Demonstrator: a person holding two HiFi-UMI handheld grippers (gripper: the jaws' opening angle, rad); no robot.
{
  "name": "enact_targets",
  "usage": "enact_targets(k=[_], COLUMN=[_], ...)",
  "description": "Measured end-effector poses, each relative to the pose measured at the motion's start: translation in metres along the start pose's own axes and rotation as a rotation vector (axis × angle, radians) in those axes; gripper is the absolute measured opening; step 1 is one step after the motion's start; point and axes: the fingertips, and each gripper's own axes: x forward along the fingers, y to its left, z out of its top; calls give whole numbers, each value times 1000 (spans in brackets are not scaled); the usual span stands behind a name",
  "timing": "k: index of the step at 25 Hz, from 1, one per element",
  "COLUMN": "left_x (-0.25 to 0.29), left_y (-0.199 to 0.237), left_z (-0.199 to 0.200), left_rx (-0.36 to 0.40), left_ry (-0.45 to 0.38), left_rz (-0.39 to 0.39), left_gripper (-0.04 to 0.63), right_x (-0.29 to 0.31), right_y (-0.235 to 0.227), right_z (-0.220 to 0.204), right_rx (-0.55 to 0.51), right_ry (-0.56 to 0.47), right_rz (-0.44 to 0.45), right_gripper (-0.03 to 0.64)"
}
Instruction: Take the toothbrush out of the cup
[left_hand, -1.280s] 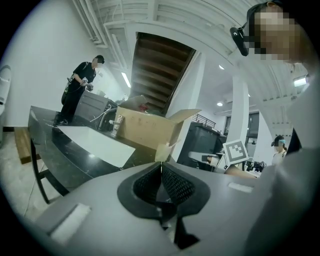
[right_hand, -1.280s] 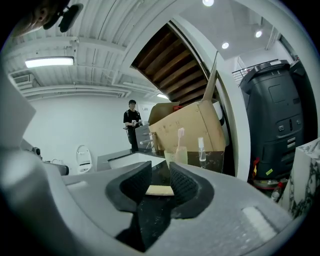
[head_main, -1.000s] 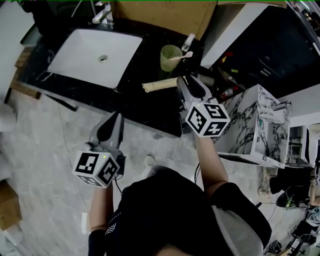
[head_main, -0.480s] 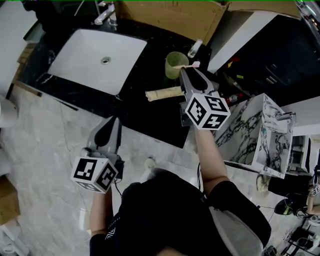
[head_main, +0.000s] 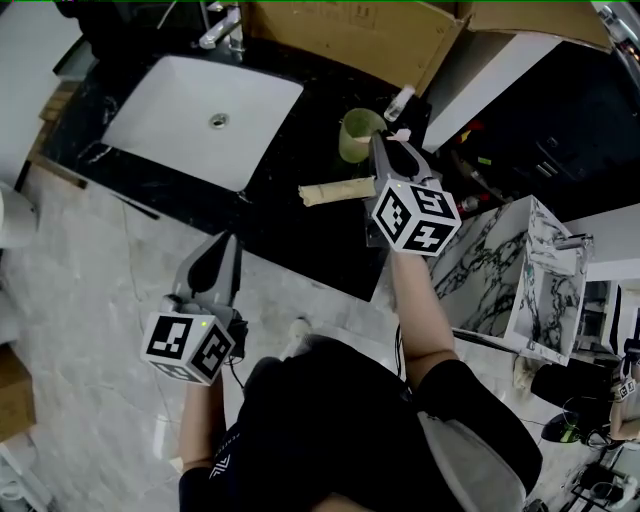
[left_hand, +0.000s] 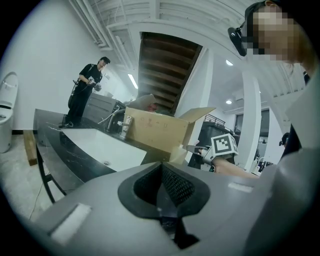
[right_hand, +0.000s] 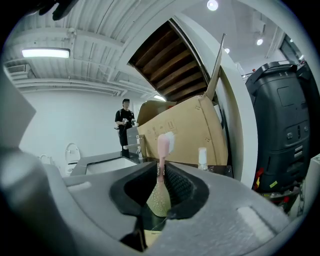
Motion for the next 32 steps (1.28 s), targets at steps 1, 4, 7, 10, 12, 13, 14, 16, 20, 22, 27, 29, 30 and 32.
enact_targets(k=[1,4,7,10,12,13,14,16,20,22,27,29,30,32], left_x=[0,-4,-10,-17,-22,-25,-28,-33,-42,-45,-53,-59,-62,-69], left_y=[-1,0,3,4,4,4,4,5,9,11,11,10,11,14], left_z=[2,5,7,10,13,15,16,19,25,30,42,45,46,49], left_rx=[1,5,0,-26,-30,-28,-26,-26,-37,-39,-17,-13,-19,-38], left_ry=[-1,-14,-19,-40,-54,-61,-68,-84,-113,-131,-149,-138,-138,-150], left_rz=[1,6,17,16,14,14,13,12,2,-10,-45,-48,-47,-47], left_gripper=[15,15,14,12,11,11,11,9,8,6,6,6,6,6], right_x=[0,-1,-5,-10,-16,-19,-22,-31,-56,-70,-102,-109,-112,-117], right_y=[0,1,8,13,15,16,18,21,32,39,56,63,66,73], right_z=[1,5,13,22,29,34,40,56,88,99,114,111,108,98], right_rx=[-2,-12,-25,-38,-42,-42,-42,-43,-59,-64,-81,-82,-82,-74], right_ry=[0,-15,-48,-88,-119,-139,-162,-218,-326,-357,-398,-388,-375,-346], right_rz=[-1,1,16,22,23,24,24,22,26,34,41,38,36,35], right_gripper=[41,41,35,31,28,26,26,25,25,25,25,25,25,25])
